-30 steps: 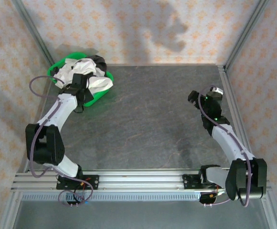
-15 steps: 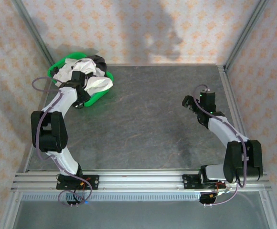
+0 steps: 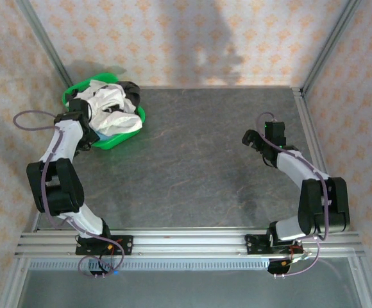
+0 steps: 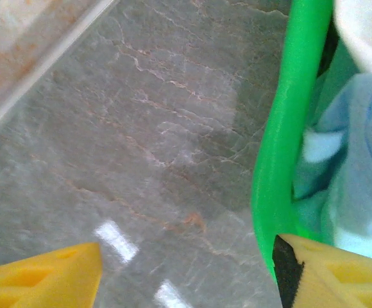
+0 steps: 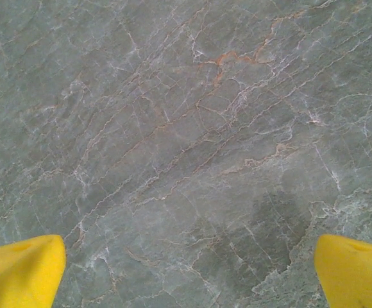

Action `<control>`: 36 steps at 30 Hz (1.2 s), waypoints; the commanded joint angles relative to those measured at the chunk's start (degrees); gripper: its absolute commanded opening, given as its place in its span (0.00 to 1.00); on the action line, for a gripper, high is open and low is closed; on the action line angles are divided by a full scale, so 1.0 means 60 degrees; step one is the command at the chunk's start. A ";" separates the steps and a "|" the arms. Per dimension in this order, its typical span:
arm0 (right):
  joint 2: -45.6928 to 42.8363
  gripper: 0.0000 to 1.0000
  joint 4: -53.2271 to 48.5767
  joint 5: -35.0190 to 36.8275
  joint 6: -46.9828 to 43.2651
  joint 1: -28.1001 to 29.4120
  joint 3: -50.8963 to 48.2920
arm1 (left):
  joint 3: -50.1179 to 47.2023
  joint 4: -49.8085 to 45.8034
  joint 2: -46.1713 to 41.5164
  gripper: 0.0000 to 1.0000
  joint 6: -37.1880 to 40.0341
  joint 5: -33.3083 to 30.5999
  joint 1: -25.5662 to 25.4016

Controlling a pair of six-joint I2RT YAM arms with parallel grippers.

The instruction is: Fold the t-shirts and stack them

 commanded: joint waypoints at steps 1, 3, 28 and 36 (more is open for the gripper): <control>0.0064 0.99 -0.0286 0.0087 0.0047 0.0057 0.0306 | 0.0629 -0.1001 -0.0727 0.78 0.0093 -0.1031 -0.1092; 0.0114 0.99 -0.0280 0.0044 0.0063 0.0069 0.0334 | 0.1016 -0.1147 -0.0735 0.81 -0.0062 -0.1388 -0.2218; 0.0630 0.99 -0.0924 0.0184 -0.0035 0.0100 0.0628 | 0.7021 -0.2363 0.6113 0.47 -0.0586 -0.1327 -0.5058; 0.0965 0.99 -0.1415 0.0528 0.0007 0.0100 0.0934 | 0.3687 -0.1691 0.3893 0.35 0.1309 -0.1665 -0.4812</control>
